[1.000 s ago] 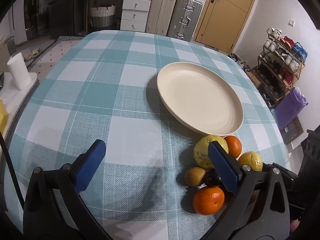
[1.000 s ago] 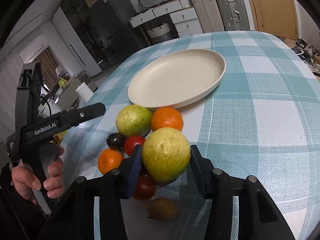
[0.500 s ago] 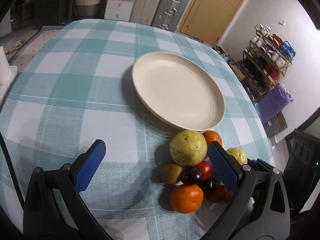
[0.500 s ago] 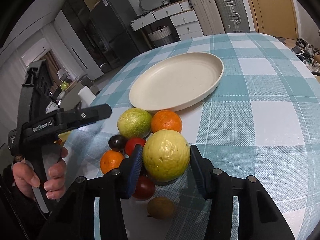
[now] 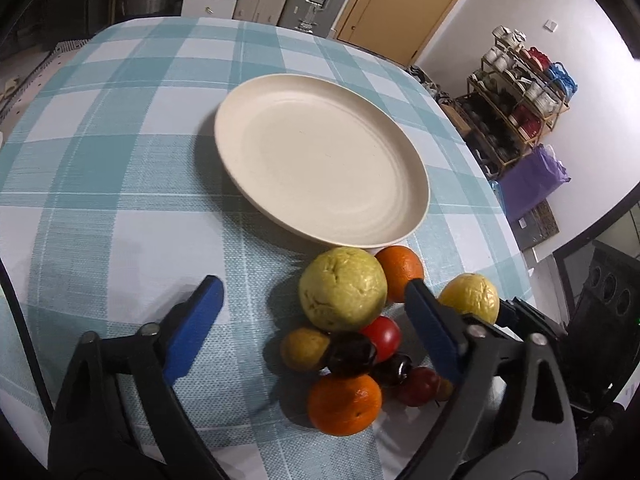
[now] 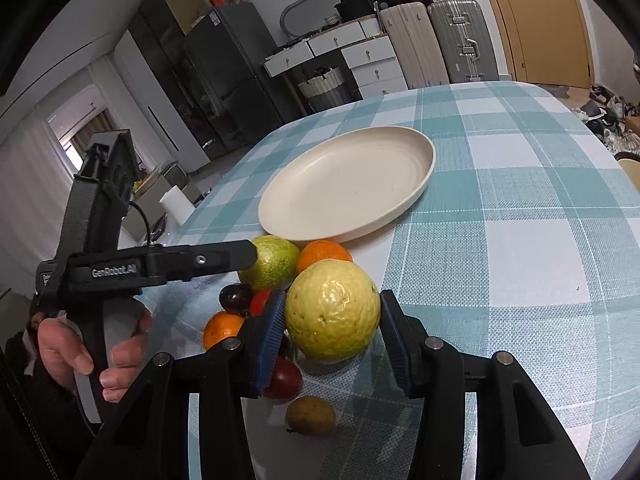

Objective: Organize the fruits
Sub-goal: 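Grasp the green lime with the left gripper while the right gripper lifts its citrus, then carry both citrus fruits onto the cream plate and open both grippers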

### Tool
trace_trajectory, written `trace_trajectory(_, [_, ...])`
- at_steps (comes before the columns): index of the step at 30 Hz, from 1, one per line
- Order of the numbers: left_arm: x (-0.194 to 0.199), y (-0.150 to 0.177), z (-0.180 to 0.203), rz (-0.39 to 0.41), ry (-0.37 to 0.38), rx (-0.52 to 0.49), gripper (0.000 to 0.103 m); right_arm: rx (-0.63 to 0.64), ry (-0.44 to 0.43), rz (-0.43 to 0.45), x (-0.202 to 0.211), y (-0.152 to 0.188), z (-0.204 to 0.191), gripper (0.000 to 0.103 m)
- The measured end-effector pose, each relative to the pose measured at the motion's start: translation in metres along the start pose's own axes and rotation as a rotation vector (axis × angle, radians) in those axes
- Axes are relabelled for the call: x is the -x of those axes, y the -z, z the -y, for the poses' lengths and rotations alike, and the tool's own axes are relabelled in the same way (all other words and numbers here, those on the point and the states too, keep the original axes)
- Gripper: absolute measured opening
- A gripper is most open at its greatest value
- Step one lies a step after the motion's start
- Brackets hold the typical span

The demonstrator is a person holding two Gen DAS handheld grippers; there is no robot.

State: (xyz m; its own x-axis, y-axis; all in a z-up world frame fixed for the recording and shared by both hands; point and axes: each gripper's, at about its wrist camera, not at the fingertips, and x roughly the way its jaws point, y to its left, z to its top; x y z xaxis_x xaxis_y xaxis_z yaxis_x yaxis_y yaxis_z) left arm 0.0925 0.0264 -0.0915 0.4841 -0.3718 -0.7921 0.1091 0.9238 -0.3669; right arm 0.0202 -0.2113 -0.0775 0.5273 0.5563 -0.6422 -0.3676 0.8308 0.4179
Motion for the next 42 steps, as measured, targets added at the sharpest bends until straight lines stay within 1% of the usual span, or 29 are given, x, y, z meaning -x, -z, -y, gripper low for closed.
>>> trace_trajectory(1, [-0.001,0.000,0.000,-0.005,0.007,0.000,0.081,0.000,-0.001,0.000,0.000,0.000,0.000,0.048])
trace_trajectory(3, [-0.004,0.000,-0.002,-0.016,0.032,0.010,0.072,-0.002,-0.003,0.000,0.000,0.000,0.001,0.048])
trace_trajectory(5, [-0.006,0.001,-0.004,-0.029,0.054,0.027,0.066,-0.005,-0.006,-0.001,0.000,-0.001,0.002,0.048])
trace_trajectory(6, [-0.007,0.002,-0.005,-0.036,0.076,0.039,0.060,-0.005,-0.008,-0.001,0.000,-0.001,0.003,0.048])
trace_trajectory(7, [-0.009,0.002,-0.008,-0.042,0.107,0.052,0.057,-0.002,-0.008,-0.001,0.000,-0.001,0.003,0.048])
trace_trajectory(9, [-0.011,0.003,-0.009,-0.049,0.150,0.062,0.046,0.003,-0.002,-0.001,0.000,-0.003,0.002,0.048])
trace_trajectory(12, [-0.012,0.002,-0.008,-0.046,0.162,0.053,0.046,0.008,-0.004,0.001,0.000,-0.004,0.001,0.048])
trace_trajectory(16, [-0.013,0.002,-0.010,-0.050,0.178,0.069,0.046,0.008,-0.002,0.002,-0.001,-0.007,0.002,0.048])
trace_trajectory(21, [-0.011,0.000,-0.012,-0.042,0.180,0.067,0.045,0.011,0.003,0.003,0.000,-0.008,0.002,0.048])
trace_trajectory(32, [0.012,-0.004,-0.020,-0.004,0.220,0.077,0.045,0.030,0.004,0.011,-0.001,-0.021,-0.004,0.048])
trace_trajectory(36, [0.025,-0.017,-0.023,0.024,0.234,0.079,0.045,0.045,0.006,0.027,0.000,-0.031,-0.006,0.048])
trace_trajectory(42, [0.039,-0.041,-0.024,0.057,0.239,0.081,0.045,0.023,-0.010,0.036,-0.004,-0.054,-0.002,0.048])
